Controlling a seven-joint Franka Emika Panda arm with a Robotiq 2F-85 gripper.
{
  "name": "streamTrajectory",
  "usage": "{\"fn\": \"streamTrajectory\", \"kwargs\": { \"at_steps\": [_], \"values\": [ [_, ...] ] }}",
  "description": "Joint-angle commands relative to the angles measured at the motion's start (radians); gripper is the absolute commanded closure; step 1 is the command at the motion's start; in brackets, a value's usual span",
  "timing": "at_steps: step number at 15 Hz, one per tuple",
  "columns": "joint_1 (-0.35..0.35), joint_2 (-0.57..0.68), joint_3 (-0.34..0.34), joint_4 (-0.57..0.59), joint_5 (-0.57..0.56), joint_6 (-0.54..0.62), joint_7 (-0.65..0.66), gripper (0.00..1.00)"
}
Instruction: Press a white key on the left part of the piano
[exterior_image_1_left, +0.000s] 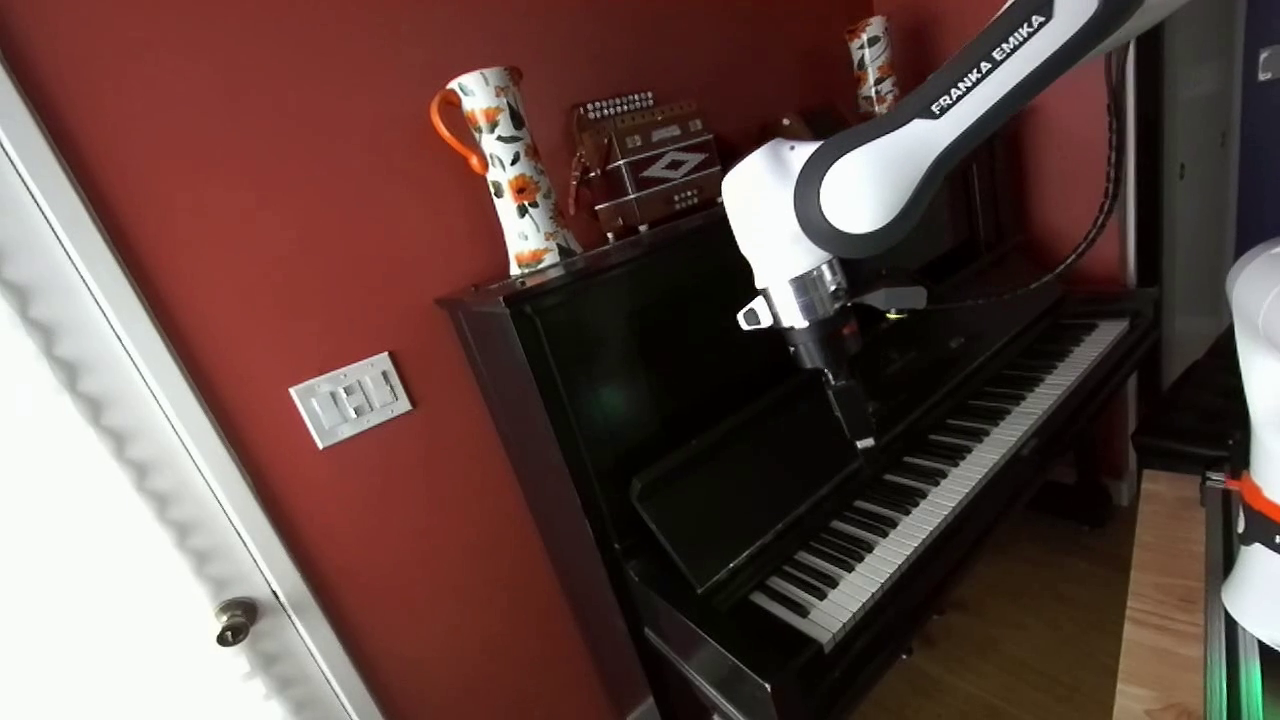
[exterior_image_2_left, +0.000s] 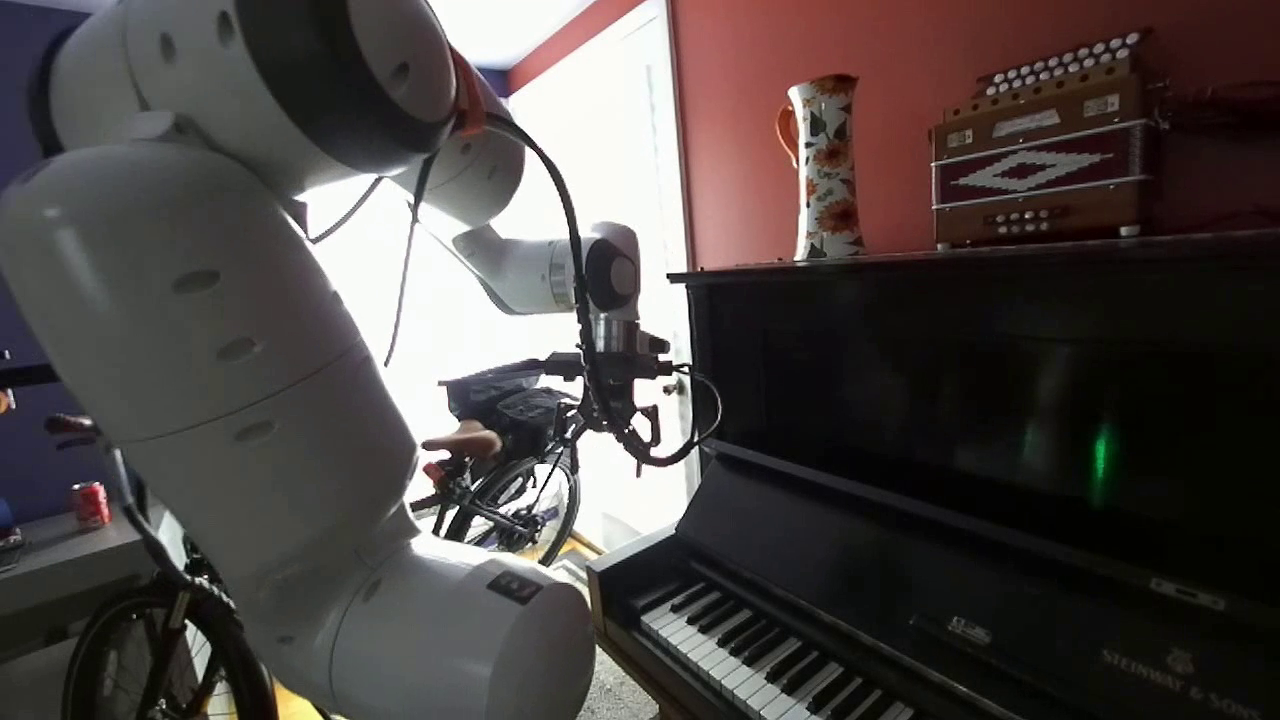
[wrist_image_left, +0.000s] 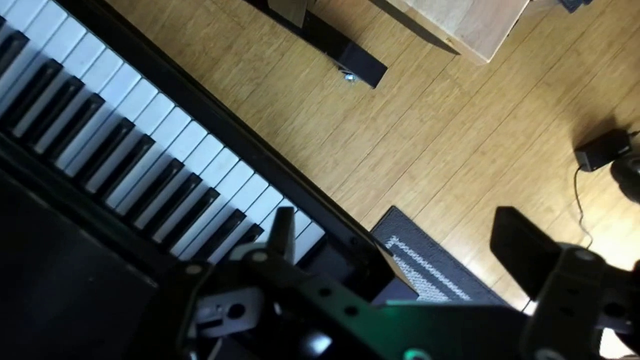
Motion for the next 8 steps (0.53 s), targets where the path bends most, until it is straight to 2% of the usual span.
{"fn": "streamTrajectory", "kwargs": {
  "at_steps": [1,6,8],
  "values": [
    [0.001,0.021,0.004,0.005,0.006,0.001,-0.017,0.00],
    [0.002,0.045,0.005,0.017,0.010,0.001,-0.037,0.00],
    [-0.005,0.085,0.009,0.003,0.019,0.030,0.010,0.00]
  ]
}}
